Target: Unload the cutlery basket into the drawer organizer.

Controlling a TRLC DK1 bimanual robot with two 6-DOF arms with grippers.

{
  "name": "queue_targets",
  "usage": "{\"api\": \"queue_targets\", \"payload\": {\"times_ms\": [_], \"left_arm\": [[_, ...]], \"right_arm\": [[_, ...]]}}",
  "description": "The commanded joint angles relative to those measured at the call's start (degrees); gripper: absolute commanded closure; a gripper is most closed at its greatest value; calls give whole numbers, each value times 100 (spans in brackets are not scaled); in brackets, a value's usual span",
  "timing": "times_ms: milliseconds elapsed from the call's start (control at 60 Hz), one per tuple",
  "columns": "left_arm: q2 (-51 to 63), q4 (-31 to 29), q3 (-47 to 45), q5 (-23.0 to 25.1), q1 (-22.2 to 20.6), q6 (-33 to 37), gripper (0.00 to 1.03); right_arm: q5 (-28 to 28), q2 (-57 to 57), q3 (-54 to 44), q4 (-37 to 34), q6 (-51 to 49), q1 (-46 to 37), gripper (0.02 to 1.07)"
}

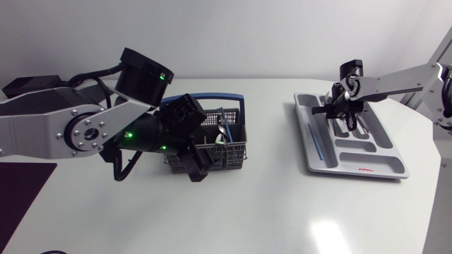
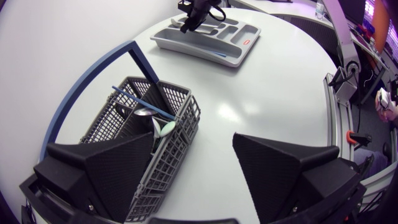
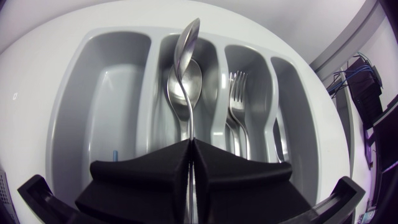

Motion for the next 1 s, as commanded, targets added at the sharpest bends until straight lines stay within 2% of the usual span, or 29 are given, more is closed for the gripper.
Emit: {"api": "queue_targets", "payload": {"times_ms": [0, 50, 150, 283, 450, 667, 833, 983], "left_arm": [[-102, 37, -125, -21, -16, 133, 14], [-102, 46, -125, -30, -16, 133, 14], [-102, 90, -125, -92, -60, 159, 14], [-110, 222, -187, -215, -95, 185, 14], [-110, 389, -248, -215, -69, 177, 14], [-93, 556, -292, -267, -86, 133, 14], [-119, 775, -407, -311, -51, 71, 14], [-5, 1004, -468, -355, -7, 106, 14]], "right_arm": [[46, 226, 170, -101, 56, -42, 81], [46, 226, 170, -119, 56, -42, 80], [46, 103, 100, -128, 56, -42, 67], [46, -424, -366, 127, 12, -25, 56], [-104, -1523, -1430, 637, -199, 98, 56], [-1158, -3501, -3179, 1164, -410, 626, 56], [-1308, -4705, -4014, 1226, -463, 1540, 56], [-1308, -5293, -4330, 1164, -384, 2375, 56]]}}
